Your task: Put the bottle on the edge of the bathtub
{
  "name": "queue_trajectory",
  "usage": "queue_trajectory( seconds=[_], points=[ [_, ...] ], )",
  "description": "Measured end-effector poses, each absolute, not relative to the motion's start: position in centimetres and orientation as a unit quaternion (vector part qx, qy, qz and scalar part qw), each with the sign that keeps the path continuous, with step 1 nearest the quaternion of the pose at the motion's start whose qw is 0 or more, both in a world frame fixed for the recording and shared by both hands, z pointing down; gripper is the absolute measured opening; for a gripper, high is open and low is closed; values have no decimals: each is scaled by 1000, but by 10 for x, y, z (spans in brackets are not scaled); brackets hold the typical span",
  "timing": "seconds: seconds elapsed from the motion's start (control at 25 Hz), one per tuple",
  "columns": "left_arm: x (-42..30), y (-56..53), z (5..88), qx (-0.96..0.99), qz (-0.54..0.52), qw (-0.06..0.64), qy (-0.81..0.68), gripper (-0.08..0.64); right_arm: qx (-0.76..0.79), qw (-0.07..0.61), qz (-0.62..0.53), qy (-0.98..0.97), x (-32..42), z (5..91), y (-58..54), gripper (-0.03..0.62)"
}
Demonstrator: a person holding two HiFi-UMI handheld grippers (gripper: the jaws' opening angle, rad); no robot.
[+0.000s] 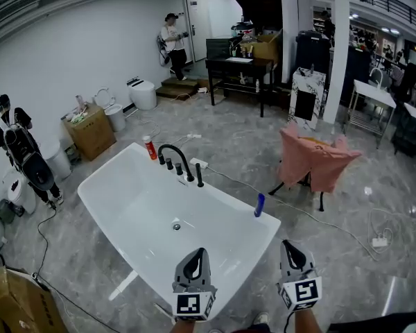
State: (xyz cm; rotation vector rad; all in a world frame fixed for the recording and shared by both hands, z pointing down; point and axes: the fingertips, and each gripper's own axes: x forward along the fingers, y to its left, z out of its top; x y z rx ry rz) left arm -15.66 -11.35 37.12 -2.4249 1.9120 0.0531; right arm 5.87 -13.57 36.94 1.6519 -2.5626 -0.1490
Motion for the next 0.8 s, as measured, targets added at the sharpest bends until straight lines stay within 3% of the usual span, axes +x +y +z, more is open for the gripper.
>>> queue_trajectory(
  seconds=[0.8],
  points=[
    [-162,-128,354,-785,26,25,619,5,547,49,-45,-835,57,353,-156,-3]
  ],
)
